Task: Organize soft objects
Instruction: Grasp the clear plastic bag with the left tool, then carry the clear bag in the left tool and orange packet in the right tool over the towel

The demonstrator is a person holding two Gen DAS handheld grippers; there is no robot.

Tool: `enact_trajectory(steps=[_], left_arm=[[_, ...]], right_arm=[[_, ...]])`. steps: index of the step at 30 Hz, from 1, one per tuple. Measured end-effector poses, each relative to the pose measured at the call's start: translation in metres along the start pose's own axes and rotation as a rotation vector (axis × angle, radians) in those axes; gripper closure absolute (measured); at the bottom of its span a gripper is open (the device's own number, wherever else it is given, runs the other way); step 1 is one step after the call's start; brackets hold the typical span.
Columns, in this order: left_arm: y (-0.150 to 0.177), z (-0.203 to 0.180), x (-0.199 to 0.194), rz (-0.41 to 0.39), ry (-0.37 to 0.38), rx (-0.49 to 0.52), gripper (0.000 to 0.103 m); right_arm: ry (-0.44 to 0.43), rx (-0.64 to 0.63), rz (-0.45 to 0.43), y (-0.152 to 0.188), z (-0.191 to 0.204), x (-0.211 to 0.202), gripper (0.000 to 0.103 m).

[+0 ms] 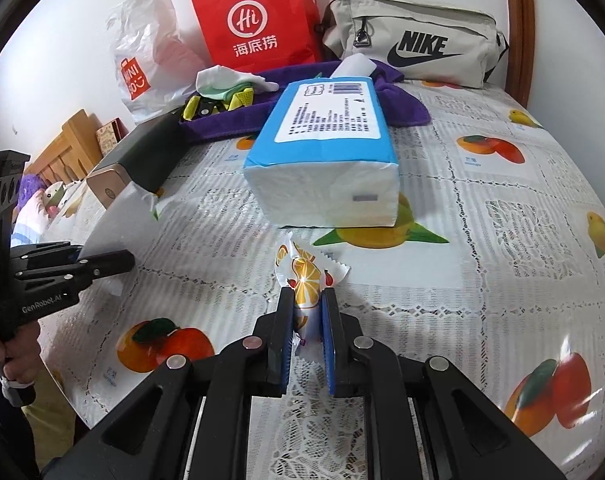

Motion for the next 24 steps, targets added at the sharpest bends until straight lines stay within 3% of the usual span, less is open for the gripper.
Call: enact_trajectory(steps=[11, 24], left_arm=[[-0.008, 0.012, -0.039, -0.058, -0.023, -0.063, 0.091], [-0.049, 0.025, -0.09, -0.151, -0.069, -0.09, 0.091]], right_arm=[[-0.01, -0.04, -0.03, -0.013, 0.02, -0.021, 0.09], [-0.024, -0.09, -0.1, -0.058, 0.039, -0.056, 0.09]])
Point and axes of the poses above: each gripper's, at about its wrist camera, not at the fingertips, and x roughly the way its jaws point, z to its left, y to its underside, the point moved 9 cm from there along x, roughly the way its jaws point, and after that the axes turned 8 degrees about x, right-handed, at the moved point
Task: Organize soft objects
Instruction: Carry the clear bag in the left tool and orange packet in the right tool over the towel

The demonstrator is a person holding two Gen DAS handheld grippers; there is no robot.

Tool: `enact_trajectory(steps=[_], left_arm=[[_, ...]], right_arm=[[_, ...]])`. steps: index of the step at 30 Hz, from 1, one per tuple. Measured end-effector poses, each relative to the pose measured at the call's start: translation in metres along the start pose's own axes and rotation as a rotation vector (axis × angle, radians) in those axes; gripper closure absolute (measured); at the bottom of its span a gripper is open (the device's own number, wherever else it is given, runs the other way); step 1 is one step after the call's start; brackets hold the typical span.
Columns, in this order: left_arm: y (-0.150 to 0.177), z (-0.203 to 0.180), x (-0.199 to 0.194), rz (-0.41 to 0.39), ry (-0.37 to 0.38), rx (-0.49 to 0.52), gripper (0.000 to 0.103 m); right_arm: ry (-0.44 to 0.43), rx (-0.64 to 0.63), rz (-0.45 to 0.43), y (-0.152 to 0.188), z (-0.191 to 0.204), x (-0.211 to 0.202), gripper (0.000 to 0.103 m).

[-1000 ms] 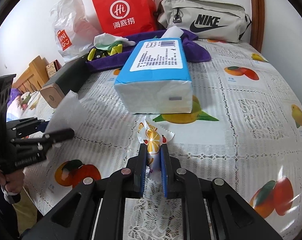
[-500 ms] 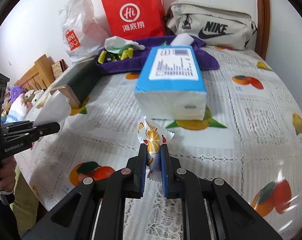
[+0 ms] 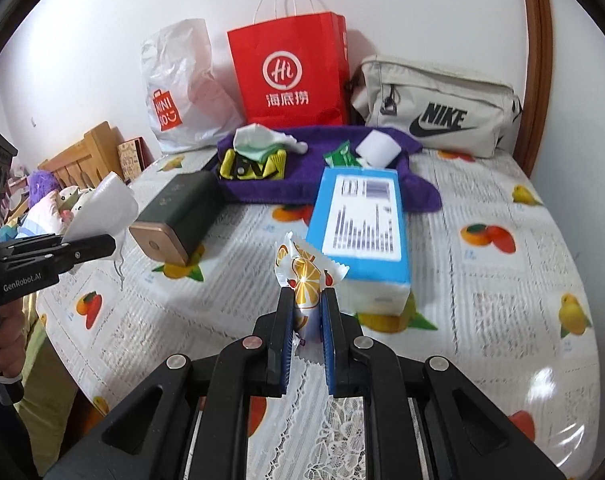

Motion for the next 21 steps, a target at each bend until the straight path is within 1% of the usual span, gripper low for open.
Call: enact_trajectory(steps=[7, 11, 15, 17, 21], left_arm=[[-0.013, 0.013, -0.005, -0.004, -0.034, -0.043, 0.091], [-0.024, 0.016, -0.006, 0.002, -0.043, -0.046, 0.091], [-0.042, 0.016, -0.009, -0.01, -0.054, -0.026, 0.091], [-0.05, 0.018, -0.009, -0.016, -0.053, -0.027, 0.091], [-0.066, 0.022, -0.005, -0.018, -0.051, -0.029, 0.091]], right_arm=[[-0.01, -0.011, 0.01, -0.018, 0.0, 0.0, 0.09], [-0.037, -0.047, 0.003, -0.04, 0.003, -0.001, 0.09], [-0.016, -0.105, -0.039, -0.067, 0.007, -0.007, 0.09], [-0.021, -0.104, -0.056, -0.078, 0.01, -0.008, 0.09], [-0.042, -0.083, -0.058, -0.089, 0.016, -0.001, 0.09]])
Point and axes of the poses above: each gripper's, at about its wrist camera, not at the fingertips, and x roughly the way its jaws point, z to its left, y to its underside, the point moved 9 cm from there along x, roughly the way its jaws point, and after that the axes turned 8 degrees about x, right-handed, at the moved point
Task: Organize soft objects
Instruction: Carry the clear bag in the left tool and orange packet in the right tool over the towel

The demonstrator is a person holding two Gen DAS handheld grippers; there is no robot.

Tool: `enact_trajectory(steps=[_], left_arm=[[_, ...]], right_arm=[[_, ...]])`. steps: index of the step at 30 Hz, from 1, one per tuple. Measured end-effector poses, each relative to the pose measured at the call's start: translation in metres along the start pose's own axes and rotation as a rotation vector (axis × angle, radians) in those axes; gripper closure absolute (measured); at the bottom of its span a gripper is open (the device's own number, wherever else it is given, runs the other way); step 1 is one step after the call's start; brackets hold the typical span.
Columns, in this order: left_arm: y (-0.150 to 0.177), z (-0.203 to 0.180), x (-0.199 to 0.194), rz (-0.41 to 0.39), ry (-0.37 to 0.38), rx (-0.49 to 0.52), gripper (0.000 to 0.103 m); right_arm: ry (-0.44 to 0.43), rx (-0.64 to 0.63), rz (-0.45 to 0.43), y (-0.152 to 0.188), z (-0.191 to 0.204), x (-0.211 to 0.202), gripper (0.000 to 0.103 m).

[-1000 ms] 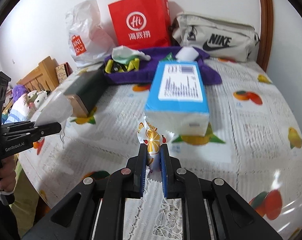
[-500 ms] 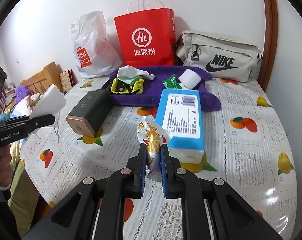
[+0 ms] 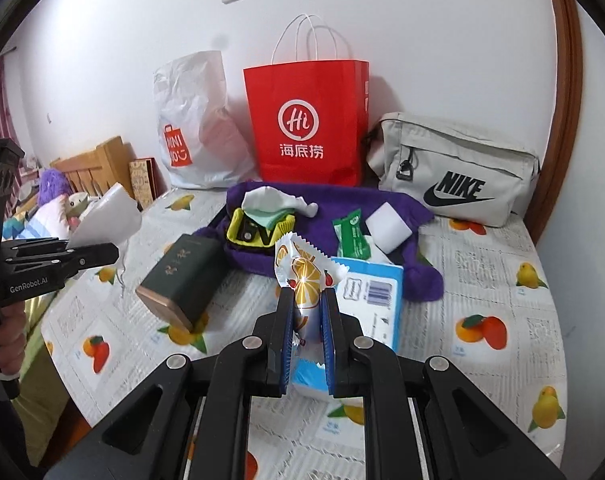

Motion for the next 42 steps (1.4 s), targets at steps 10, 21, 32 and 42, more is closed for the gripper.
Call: enact_trajectory(steps=[10, 21, 32, 42], left_arm=[[-0.03, 0.007, 0.022, 0.0, 0.016, -0.011, 0.091], [-0.05, 0.009, 0.063, 0.035, 0.047, -0.021, 0.091], [-0.06, -0.002, 0.108, 0.088, 0.081, -0.001, 0.091], [-0.076, -0.009, 0.153, 0.134, 0.116, 0.004, 0.091]], right_arm=[[-0.001, 0.029, 0.032, -0.02, -0.002, 0.028, 0.09], [-0.006, 0.03, 0.037, -0.047, -0.01, 0.066, 0.09], [0.034, 0.035, 0.072, -0.06, -0.03, 0.109, 0.089], [0.024, 0.045, 0.106, -0.069, -0.042, 0.149, 0.089]])
Point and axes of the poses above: each gripper's, at about its wrist camera, not at the fingertips, and x roughly the way its jaws point, z to its left, y to its underside, the point moved 9 cm from there along x, roughly the way its jaws point, and after that the axes turned 8 degrees about x, right-handed, at the moved point
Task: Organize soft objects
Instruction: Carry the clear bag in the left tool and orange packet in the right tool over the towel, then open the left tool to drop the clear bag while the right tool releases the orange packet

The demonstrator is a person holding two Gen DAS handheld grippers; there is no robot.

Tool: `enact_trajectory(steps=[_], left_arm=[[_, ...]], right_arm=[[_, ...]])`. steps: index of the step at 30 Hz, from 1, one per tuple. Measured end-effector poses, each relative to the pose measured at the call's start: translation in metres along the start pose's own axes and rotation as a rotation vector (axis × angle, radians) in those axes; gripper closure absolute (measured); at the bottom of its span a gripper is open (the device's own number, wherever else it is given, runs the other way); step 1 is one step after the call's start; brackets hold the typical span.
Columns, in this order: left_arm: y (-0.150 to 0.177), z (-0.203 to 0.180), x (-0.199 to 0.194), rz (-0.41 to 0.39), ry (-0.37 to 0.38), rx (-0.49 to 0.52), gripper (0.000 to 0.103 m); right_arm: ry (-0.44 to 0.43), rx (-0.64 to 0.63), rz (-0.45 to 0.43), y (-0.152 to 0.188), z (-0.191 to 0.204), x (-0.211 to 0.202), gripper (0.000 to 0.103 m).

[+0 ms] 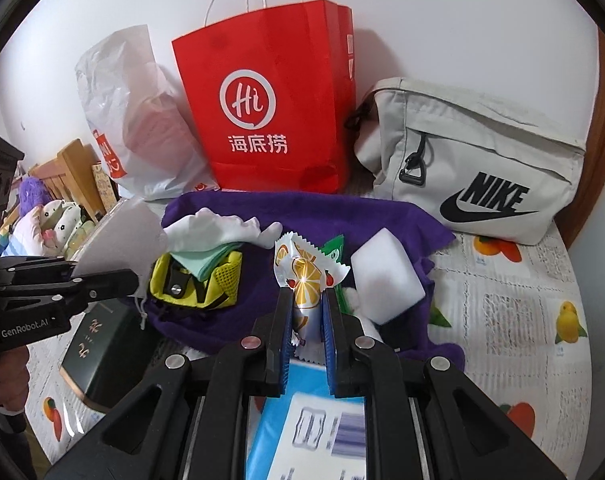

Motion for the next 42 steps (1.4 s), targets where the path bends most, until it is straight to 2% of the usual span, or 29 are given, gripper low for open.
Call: enact_trajectory(steps=[13, 25, 31, 33, 35, 42], left_arm=[[-0.02, 0.008, 0.055, 0.061, 0.013, -0.018, 0.091], [-0.027, 0.016, 0.087, 0.097, 0.023, -0.042, 0.09], [-0.027, 0.021, 0.089, 0.103, 0.014, -0.055, 0.063], [-0.028, 0.019, 0.086, 0.091, 0.024, -0.049, 0.059], [-0.028, 0.016, 0.083, 0.086, 0.011, -0.023, 0.047], [-0.028, 0.015, 0.063, 0.053, 0.009, -0.028, 0.037]], right_arm=[[0.015, 0.004, 0.09, -0.003, -0.013, 0.054, 0.088], [0.035, -0.002, 0.156, -0.005, -0.023, 0.088, 0.075], [0.03, 0.014, 0.151, -0.006, -0.025, 0.09, 0.057], [0.018, 0.019, 0.145, -0.006, -0.023, 0.087, 0.05], [0.015, 0.018, 0.126, -0.008, -0.022, 0.081, 0.048], [0.016, 0.011, 0.085, -0.011, -0.018, 0.057, 0.047]])
Point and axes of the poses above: each gripper's, at about its wrist camera, not at the fingertips, and x roughly the way its jaws point, z to its left, y to its underside, the point moved 9 cm from there along x, roughly the way its jaws point, and after that the axes turned 8 degrees about x, right-handed, at the moved point
